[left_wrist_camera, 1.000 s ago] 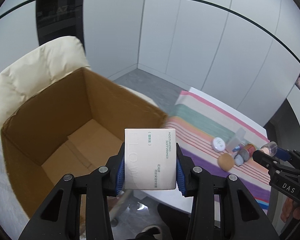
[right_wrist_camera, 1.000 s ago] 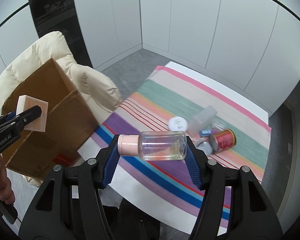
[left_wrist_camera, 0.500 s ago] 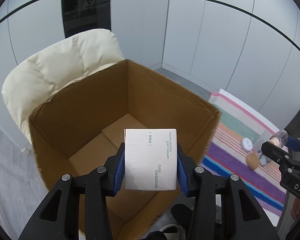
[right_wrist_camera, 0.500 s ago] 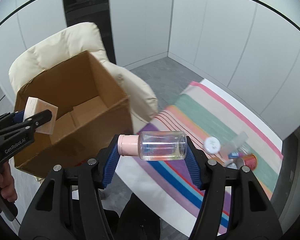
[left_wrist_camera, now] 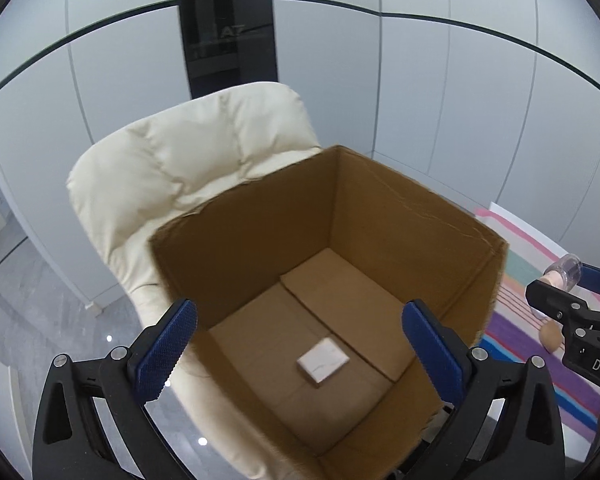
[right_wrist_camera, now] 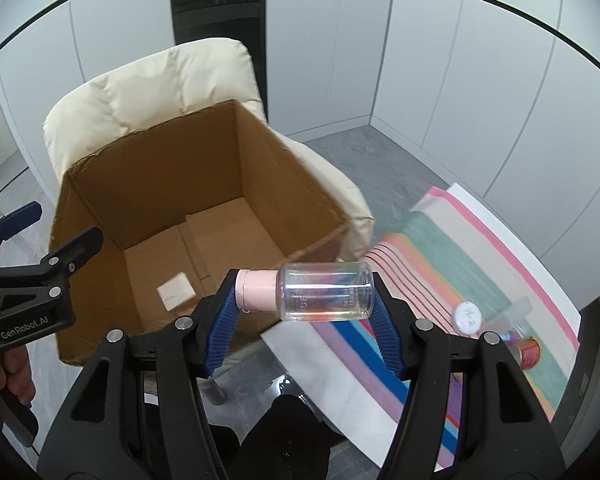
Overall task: Organize objects
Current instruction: 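Carry the beige box with the left tool while the right tool carries the bottle toward the cardboard box, then open the left tool over the cardboard box while the right tool releases the bottle inside, then move both open tools back from the cardboard box to the table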
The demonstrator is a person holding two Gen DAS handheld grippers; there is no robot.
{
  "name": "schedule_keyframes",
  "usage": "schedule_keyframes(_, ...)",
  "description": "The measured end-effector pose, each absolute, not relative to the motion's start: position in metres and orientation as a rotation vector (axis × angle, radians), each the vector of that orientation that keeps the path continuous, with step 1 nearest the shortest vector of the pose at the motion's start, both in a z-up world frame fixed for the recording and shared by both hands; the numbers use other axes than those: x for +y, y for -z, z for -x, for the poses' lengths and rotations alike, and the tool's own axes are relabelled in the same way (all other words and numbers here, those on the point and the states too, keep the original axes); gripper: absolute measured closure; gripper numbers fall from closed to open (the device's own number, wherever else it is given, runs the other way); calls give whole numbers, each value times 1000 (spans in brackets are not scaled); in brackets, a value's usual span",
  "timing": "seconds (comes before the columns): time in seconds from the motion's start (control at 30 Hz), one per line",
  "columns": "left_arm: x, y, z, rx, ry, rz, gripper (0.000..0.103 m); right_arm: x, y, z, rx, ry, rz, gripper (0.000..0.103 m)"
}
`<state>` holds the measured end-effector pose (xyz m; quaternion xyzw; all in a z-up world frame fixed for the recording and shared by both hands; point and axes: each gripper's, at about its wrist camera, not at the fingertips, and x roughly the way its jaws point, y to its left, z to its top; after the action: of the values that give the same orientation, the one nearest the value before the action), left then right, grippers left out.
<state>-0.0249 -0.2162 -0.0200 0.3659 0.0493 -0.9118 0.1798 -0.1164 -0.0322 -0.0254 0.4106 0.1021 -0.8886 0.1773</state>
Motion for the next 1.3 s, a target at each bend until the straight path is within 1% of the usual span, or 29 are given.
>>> schedule_keyframes(0.33,-262,18,-7,205,2508,-995,0,-90,26,109,353,2435,-1119,40)
schedule_keyframes(0.63,-290,20,-30,239,2444,-984,0,-126,35,110,383,2386,-1152,40)
schedule_keyframes(0.67,-292,21,-31,240,2440,-984,0,-127,36,110,382,2386,-1153,38)
schedule_keyframes(0.7,-293,21,-32,243,2438,-987,0,-128,36,111,385,2389,-1151,34)
schedule_keyframes(0.73,-294,22,-32,246,2435,-992,0,-129,36,111,388,2392,-1148,20)
schedule_keyframes(0.77,-294,23,-32,251,2434,-994,0,-130,36,110,387,2396,-1137,8)
schedule_keyframes(0.8,-295,23,-32,257,2435,-994,0,-130,34,109,384,2402,-1121,6)
schedule_keyframes(1.0,-287,24,-27,259,2448,-1010,0,-127,32,108,401,2417,-1096,4)
schedule_keyframes(1.03,-285,23,-25,259,2453,-1009,0,-125,32,108,395,2415,-1101,0)
schedule_keyframes(1.07,-283,23,-23,257,2457,-1008,0,-122,32,108,388,2416,-1100,0)
schedule_keyframes(1.2,-271,23,-11,245,2477,-1014,0,-106,31,109,384,2434,-1092,0)
schedule_keyframes(1.3,-259,23,-2,232,2499,-1026,0,-90,30,113,340,2441,-1108,0)
